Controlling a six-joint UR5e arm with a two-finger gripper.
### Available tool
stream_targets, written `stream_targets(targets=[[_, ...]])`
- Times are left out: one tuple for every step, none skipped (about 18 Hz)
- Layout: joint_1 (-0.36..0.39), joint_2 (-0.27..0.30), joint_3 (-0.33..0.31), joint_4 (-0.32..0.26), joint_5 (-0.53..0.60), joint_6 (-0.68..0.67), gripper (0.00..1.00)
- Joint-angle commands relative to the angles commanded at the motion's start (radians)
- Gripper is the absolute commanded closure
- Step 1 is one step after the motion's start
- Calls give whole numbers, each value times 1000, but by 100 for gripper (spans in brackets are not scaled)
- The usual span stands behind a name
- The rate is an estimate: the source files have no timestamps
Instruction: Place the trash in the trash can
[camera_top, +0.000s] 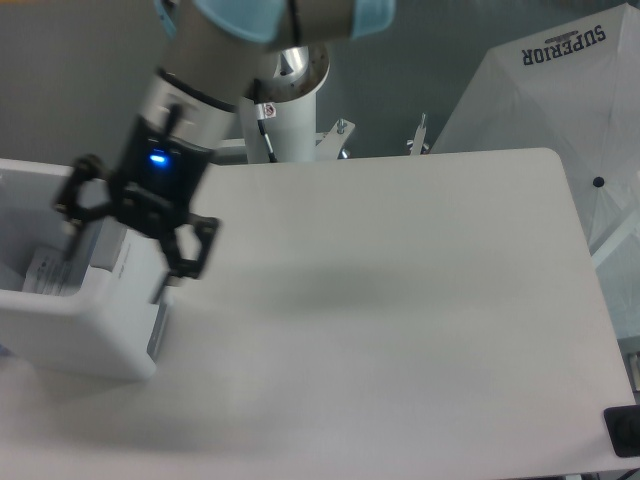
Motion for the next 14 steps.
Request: stream_targets(targets=[[31,0,-9,0,0,38,0],[63,0,-19,-2,0,71,0],[107,-3,-28,-2,0,97,0],[149,-5,-38,-2,0,126,0],[176,-11,-46,-5,3,161,0],[195,-14,-51,-8,21,202,0],[218,-17,-52,-8,66,241,0],[230,-24,-43,-8,119,269,0],[230,-40,-28,-9,173,284,0],[230,-60,-4,-12,223,287,0],[230,-83,18,-17,271,289,0],[229,-104,41,-20,316,289,0],[227,-124,64,-31,355,290,0],[226,-139,85,-52,386,293,0]])
